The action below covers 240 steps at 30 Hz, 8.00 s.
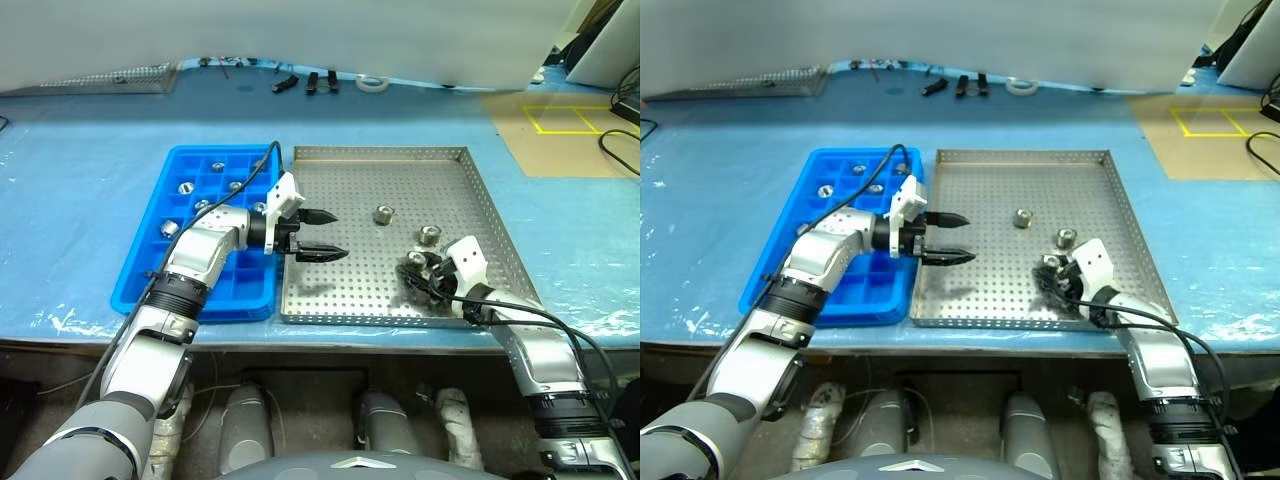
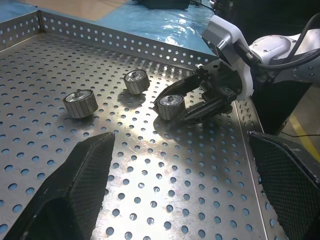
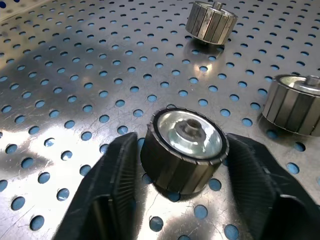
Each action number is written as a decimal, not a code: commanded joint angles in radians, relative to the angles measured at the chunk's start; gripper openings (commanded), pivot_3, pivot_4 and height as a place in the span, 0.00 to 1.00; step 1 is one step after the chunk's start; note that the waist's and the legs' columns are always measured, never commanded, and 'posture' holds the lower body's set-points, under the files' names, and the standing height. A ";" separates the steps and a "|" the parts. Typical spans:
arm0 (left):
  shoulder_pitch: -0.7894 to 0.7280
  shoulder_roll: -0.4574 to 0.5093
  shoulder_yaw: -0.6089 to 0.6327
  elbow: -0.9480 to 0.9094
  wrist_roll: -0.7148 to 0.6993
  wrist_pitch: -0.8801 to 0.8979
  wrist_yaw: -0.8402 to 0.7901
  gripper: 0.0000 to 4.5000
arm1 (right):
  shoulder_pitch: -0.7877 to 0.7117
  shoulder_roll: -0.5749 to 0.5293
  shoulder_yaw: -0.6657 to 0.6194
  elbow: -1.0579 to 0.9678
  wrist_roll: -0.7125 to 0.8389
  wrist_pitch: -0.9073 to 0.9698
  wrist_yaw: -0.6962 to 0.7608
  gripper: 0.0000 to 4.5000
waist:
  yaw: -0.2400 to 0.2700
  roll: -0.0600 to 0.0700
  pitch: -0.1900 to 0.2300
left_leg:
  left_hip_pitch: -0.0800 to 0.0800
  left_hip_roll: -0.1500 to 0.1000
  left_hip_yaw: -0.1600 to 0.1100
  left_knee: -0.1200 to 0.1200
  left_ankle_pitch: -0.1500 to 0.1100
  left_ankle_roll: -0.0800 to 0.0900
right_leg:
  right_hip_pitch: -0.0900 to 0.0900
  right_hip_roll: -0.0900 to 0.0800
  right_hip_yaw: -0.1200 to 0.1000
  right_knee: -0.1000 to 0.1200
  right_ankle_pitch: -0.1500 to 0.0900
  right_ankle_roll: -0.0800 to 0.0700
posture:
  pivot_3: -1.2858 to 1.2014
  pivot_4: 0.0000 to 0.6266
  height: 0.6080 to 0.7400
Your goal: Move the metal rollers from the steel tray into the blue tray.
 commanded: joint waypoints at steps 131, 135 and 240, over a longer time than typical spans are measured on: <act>0.106 0.122 0.045 -0.225 -0.100 0.095 0.101 1.00 | -0.267 0.064 -0.061 0.239 -0.075 -0.049 -0.183 0.41 | 0.015 -0.001 0.001 | 0.002 0.001 -0.003 0.001 0.004 -0.006 | -0.003 0.001 -0.001 0.012 -0.002 -0.003 | 0.48 0.24 1.00; 0.155 0.175 0.073 -0.287 -0.119 0.125 0.102 1.00 | -0.302 0.056 -0.028 0.135 -0.054 -0.005 -0.132 0.41 | 0.008 -0.001 0.001 | 0.002 0.001 -0.002 0.000 0.004 -0.006 | -0.004 0.001 0.000 0.012 -0.002 -0.003 | 0.48 0.24 1.00; 0.202 0.212 0.089 -0.368 -0.158 0.145 0.164 1.00 | -0.614 0.291 -0.036 0.529 -0.097 0.105 -0.383 0.79 | 0.035 -0.002 0.000 | -0.014 0.001 -0.012 0.004 0.013 -0.020 | -0.014 0.001 -0.004 0.019 0.002 -0.004 | 0.51 0.24 1.00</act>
